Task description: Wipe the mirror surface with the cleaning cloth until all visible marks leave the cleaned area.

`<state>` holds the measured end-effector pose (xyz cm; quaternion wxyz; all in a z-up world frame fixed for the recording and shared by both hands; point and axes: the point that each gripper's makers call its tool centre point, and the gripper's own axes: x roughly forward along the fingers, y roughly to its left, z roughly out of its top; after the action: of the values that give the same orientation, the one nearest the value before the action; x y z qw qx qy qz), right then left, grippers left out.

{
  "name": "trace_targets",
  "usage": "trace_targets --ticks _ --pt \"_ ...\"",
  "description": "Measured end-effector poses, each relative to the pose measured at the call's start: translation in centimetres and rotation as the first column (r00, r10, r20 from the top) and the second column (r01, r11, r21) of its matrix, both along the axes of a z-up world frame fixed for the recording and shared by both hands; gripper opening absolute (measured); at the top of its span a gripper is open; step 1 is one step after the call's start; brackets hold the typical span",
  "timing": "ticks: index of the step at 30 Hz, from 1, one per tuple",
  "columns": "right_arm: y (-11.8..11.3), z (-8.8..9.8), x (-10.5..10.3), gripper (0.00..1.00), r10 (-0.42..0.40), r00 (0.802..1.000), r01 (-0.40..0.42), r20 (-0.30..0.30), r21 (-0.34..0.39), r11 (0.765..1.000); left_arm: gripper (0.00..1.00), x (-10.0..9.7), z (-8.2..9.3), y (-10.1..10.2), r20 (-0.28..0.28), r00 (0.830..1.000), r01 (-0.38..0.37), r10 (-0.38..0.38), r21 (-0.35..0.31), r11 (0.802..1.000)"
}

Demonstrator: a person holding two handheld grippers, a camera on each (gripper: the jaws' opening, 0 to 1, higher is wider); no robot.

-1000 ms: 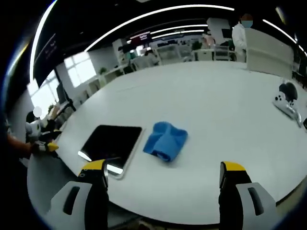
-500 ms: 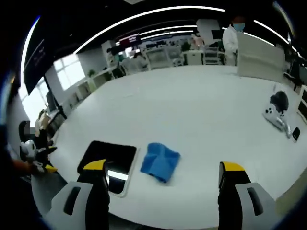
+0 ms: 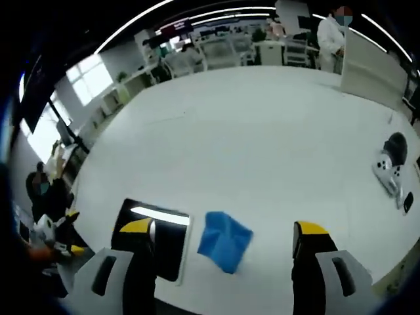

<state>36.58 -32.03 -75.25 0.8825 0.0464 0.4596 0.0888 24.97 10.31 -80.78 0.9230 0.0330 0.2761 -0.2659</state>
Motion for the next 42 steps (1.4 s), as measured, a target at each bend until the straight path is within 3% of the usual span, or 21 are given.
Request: trace_targets --ticks 2,5,10,17,20,22,27,30,33,35,36,37,38,42 --pt "0.2 -0.5 0.3 0.73 0.002 1.000 -0.002 0.004 -0.005 1.000 0.99 -0.1 -0.3 0.0 -0.023 1.000 -0.005 0.005 -0.008 1.000" --pt "0.7 -1.8 0.6 0.74 0.016 1.000 -0.016 0.000 -0.006 1.000 0.99 -0.1 -0.2 0.0 -0.017 1.000 -0.009 0.009 -0.010 1.000" --pt "1.3 -6.7 -0.7 0.67 0.033 0.997 -0.035 -0.076 -0.030 0.999 0.99 0.1 -0.1 0.5 -0.010 0.999 -0.037 0.037 -0.015 0.999" --pt "1.8 -9.7 -0.6 0.43 0.009 0.995 -0.015 -0.098 -0.061 0.998 0.99 0.2 0.3 0.5 0.010 0.999 -0.041 0.041 -0.022 0.999" --pt "2.5 -10.5 -0.6 0.29 0.010 0.993 -0.013 -0.119 -0.028 1.000 0.99 0.4 0.3 0.8 0.010 0.998 -0.062 0.063 -0.030 0.998" --pt "2.1 -11.3 -0.7 0.28 0.007 0.993 -0.015 -0.121 -0.062 0.998 0.99 0.3 0.2 0.8 0.006 0.998 -0.058 0.058 -0.024 0.998" --pt "2.5 -12.0 -0.5 0.27 -0.020 0.992 0.017 -0.122 -0.032 0.999 0.99 0.3 0.1 0.7 0.005 0.999 -0.054 0.054 -0.016 0.998" --pt "1.4 -12.2 -0.5 0.16 -0.002 0.992 -0.015 -0.128 -0.128 0.992 0.99 0.3 0.0 0.7 0.002 0.999 -0.052 0.052 -0.014 0.999" --pt "1.3 -12.4 -0.3 0.11 -0.027 0.991 0.009 -0.131 -0.135 0.991 0.99 0.1 -0.2 0.4 -0.008 1.000 -0.029 0.029 0.003 1.000" --pt "1.4 -12.4 -0.5 0.09 0.012 0.991 -0.037 -0.135 -0.183 0.982 0.99 -0.3 -0.7 0.2 -0.048 0.999 -0.009 0.010 0.031 0.999" --pt "1.6 -12.4 -0.4 0.08 0.003 0.991 -0.027 -0.136 -0.172 0.985 0.99 -0.3 -0.4 0.2 -0.043 0.999 -0.006 0.007 0.029 1.000" --pt "1.4 -12.4 -0.4 0.07 -0.001 0.990 -0.023 -0.139 -0.169 0.985 0.99 0.0 0.5 0.0 0.003 1.000 -0.001 0.001 -0.001 1.000" --pt "1.3 -12.3 -0.4 0.07 -0.031 0.988 0.009 -0.150 -0.150 0.989 0.99 0.6 2.2 -0.2 0.058 0.998 -0.021 0.026 -0.073 0.997" --pt "1.6 -11.6 -0.2 0.06 -0.055 0.985 0.042 -0.166 -0.077 0.996 0.99 1.0 3.7 -1.1 0.054 0.998 -0.022 0.027 -0.104 0.994"
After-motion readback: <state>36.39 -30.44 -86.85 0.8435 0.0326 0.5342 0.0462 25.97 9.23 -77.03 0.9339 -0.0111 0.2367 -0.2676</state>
